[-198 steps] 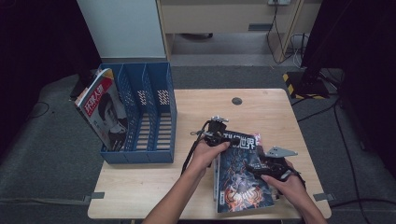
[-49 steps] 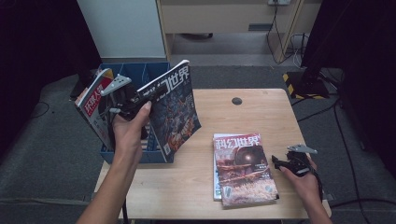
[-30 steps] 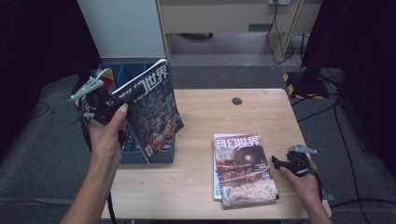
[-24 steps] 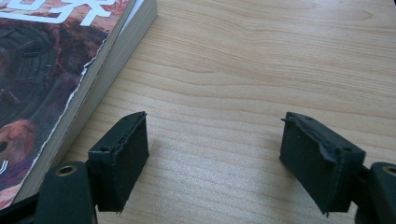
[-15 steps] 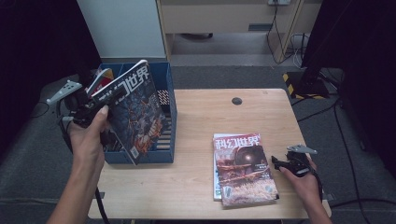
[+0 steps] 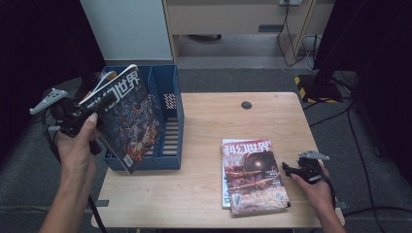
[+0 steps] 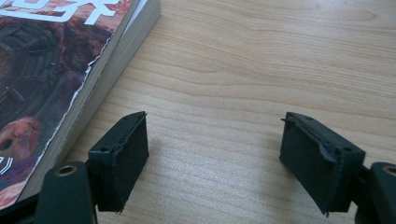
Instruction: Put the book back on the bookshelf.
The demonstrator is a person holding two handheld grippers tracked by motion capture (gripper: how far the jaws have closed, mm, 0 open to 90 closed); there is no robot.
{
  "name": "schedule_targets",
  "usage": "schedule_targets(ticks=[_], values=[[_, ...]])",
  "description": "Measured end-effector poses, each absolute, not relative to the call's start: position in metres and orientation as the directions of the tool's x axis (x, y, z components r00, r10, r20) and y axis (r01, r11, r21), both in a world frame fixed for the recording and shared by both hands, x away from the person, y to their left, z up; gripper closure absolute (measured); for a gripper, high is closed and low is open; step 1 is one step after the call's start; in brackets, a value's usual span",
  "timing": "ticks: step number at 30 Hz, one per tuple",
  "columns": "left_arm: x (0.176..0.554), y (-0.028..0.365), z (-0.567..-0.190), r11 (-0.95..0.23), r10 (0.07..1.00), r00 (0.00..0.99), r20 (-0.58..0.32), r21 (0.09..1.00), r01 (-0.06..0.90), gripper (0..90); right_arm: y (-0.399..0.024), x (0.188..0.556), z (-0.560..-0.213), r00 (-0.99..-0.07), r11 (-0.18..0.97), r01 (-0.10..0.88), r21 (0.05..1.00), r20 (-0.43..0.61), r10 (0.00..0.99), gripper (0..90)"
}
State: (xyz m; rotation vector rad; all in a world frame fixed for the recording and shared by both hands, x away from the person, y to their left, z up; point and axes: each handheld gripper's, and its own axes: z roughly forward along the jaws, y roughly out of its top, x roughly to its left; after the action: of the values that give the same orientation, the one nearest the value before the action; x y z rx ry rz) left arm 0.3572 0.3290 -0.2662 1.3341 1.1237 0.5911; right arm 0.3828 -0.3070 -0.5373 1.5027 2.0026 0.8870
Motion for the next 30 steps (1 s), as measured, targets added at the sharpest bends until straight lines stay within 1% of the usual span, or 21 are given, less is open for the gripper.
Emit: schedule_targets(ticks=[8, 16, 30], values=[[0.356, 0.337, -0.267, 0.205, 0.878, 0.38, -0.291, 0.946, 0.25, 81.9, -0.307, 0.383, -0.537, -0.283, 0.186, 0.646, 0.74, 0.006, 0.959, 23.5], [0.364, 0.344, -0.266, 0.206, 0.892, 0.353, -0.283, 0.948, 0.241, 81.9, -0.306, 0.383, -0.538, -0.286, 0.188, 0.644, 0.741, 0.005, 0.958, 23.5], [0.399, 0.352, -0.276, 0.204, 0.915, 0.297, -0.273, 0.948, 0.243, 81.9, -0.306, 0.382, -0.537, -0.291, 0.191, 0.645, 0.74, 0.007, 0.957, 23.5]])
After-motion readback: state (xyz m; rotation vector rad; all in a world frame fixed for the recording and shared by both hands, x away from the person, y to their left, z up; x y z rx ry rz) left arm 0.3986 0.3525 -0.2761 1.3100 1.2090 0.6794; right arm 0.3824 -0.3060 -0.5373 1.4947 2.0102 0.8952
